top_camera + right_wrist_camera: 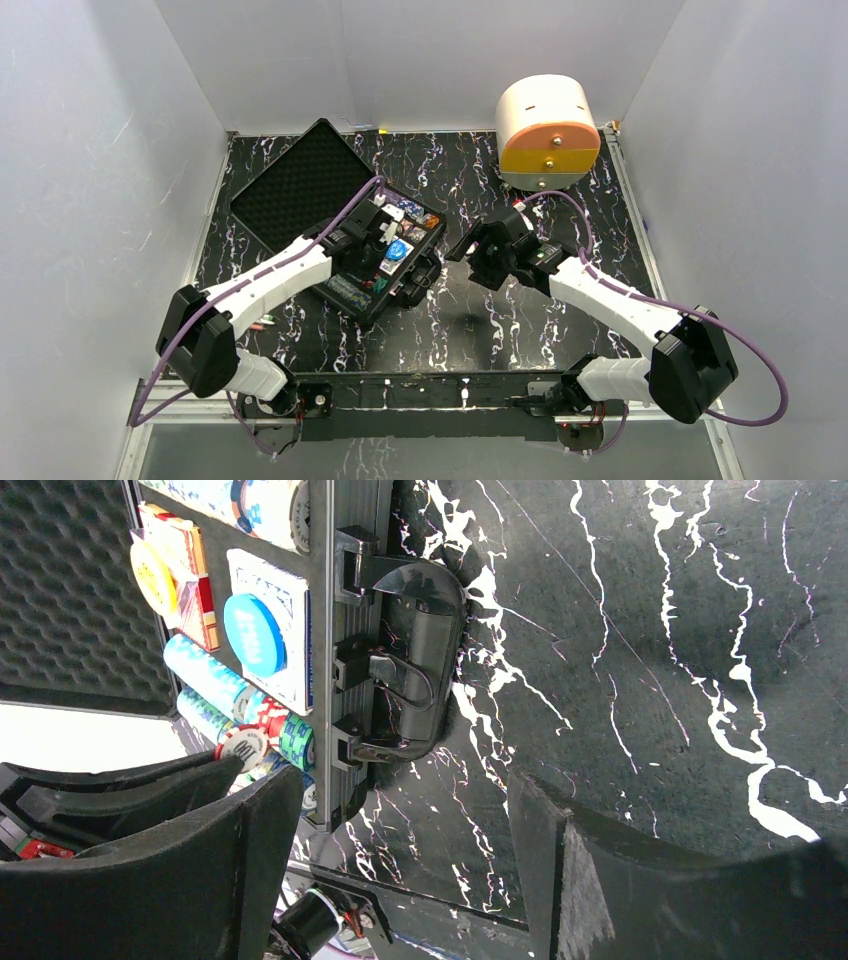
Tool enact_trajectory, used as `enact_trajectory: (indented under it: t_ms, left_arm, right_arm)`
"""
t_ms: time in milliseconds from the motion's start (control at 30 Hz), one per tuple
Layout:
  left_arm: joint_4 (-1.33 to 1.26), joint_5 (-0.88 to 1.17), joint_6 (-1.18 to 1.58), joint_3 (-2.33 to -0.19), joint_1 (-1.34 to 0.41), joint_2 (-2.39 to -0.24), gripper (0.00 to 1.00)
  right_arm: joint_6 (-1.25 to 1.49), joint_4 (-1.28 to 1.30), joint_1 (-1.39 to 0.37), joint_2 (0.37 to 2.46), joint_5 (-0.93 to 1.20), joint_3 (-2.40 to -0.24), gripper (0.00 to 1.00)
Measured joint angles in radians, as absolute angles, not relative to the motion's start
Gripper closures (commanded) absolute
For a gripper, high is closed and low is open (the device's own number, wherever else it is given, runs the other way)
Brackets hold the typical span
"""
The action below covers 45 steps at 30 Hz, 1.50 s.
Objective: Pack up texas hold em set
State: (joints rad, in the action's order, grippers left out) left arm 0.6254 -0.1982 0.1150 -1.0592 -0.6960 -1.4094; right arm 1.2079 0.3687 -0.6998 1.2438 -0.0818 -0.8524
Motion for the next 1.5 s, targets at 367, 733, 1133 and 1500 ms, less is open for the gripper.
enact_trajectory:
  t_ms: [367,733,1133,1500]
  left_arm:
    - [0.616,-0.344,0.092,-1.074,-0.691,-1.431,1.00]
    - [0.640,-0.339,0.089,-1.093,-0.688,-1.394,1.00]
    - [0.656,-0.185,0.088,-1.121,-0.683,-1.353,1.00]
    - [0.693,-0.102,0.076,-1.121,-0.682,-1.421,1.00]
  right_arm:
    - [1.208,0.368,-0.700,1.244,-0.075,-0.852,0.19]
    - [1.208,0.368,-0.700,1.245,-0.068,-0.852,0.19]
    - [1.208,0.365,-0.699,1.245,-0.063,-0.841,0.19]
    - [1.208,0.366,-0.699,1.246,-0.053,-0.834,0.19]
